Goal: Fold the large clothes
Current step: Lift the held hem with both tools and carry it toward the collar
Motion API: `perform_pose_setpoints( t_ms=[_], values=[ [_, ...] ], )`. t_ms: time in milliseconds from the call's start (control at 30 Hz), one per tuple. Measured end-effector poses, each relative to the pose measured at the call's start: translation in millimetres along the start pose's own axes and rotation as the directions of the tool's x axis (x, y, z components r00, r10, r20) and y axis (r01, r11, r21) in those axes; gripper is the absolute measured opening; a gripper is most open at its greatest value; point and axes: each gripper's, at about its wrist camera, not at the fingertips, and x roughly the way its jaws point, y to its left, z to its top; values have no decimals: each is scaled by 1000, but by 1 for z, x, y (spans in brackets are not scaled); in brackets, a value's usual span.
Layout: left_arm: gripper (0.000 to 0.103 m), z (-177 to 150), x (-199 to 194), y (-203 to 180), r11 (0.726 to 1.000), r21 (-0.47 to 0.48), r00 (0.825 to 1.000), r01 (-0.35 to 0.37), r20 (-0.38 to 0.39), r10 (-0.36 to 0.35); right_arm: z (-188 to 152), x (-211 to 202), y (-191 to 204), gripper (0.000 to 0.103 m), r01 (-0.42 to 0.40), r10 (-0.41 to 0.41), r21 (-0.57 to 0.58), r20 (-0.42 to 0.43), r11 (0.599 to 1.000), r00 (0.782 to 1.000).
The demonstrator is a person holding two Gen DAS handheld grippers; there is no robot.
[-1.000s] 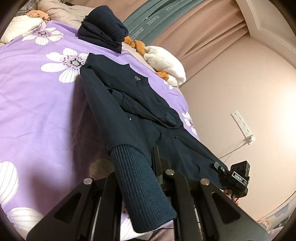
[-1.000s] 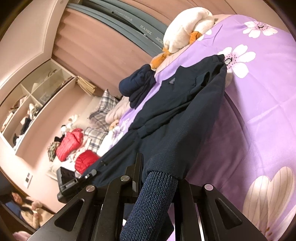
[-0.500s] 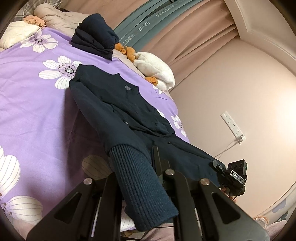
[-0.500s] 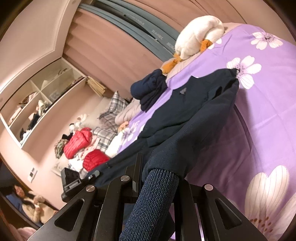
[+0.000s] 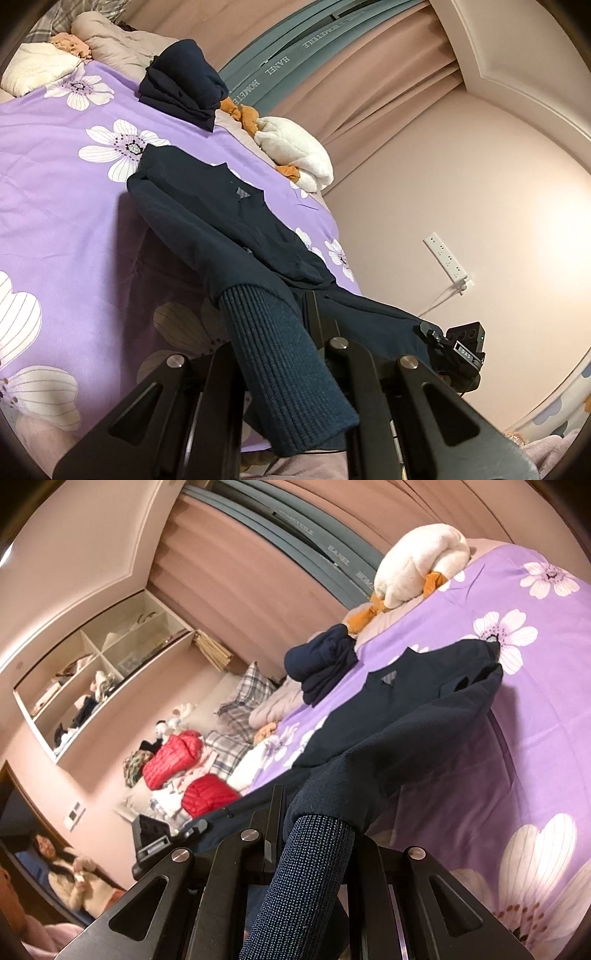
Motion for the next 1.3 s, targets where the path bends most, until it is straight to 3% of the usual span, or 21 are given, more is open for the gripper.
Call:
perform_pose_setpoints(
  t_ms=[733,1300],
  values=[
    [8,-2,-29,-29,998,36,998,53,24,-54,10,-21,15,14,-80,82,-57,49,995,995],
    [9,5,-21,-19,1000,4,1000,21,16,-21,13,-19,7,14,-70,71,-17,44,997,997]
  ],
)
